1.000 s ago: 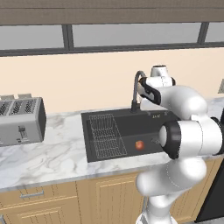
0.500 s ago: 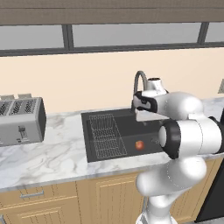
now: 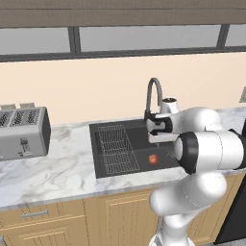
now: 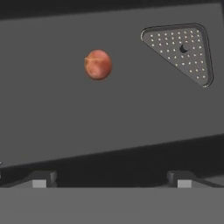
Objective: Dump the onion from the pot into the sink. Then turn on the water and wash the onion. Then turn off the water and put the onion back in the pot.
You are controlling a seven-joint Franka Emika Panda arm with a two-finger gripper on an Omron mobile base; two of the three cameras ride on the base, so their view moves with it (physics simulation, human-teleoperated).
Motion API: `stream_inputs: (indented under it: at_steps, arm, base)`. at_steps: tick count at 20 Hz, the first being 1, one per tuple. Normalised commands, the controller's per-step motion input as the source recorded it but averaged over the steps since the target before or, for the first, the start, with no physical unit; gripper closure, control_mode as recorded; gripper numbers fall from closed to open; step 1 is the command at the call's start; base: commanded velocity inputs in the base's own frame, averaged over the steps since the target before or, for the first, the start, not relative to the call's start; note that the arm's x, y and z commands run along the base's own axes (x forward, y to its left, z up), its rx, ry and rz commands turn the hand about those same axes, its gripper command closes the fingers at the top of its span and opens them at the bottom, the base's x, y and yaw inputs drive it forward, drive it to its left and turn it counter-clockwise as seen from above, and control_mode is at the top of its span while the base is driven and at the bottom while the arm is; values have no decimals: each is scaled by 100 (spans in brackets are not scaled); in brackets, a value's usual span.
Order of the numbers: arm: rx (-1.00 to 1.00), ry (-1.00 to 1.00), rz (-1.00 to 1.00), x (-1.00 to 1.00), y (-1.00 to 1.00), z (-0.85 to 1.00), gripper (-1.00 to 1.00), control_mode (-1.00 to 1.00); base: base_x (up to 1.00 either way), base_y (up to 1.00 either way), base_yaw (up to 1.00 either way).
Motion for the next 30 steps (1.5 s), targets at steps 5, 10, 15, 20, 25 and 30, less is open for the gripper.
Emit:
stream_inputs:
  at_steps: [5, 10, 15, 20, 25, 30]
  arm:
    - [0, -4, 0, 0, 0, -34, -100, -100]
    - [0, -4, 0, 1, 0, -31, -100, -100]
    - [0, -6, 0, 4, 3, -24, -100, -100]
    - [0, -5, 0, 12, 4, -24, -100, -100]
    - [0, -3, 0, 13, 0, -27, -100, -100]
    - [0, -1, 0, 22, 0, -17, -100, -100]
  base:
    - [0, 0, 0]
    - [0, 0, 0]
    - [0, 0, 0]
    - [0, 0, 0]
    - [0, 0, 0]
    - [0, 0, 0]
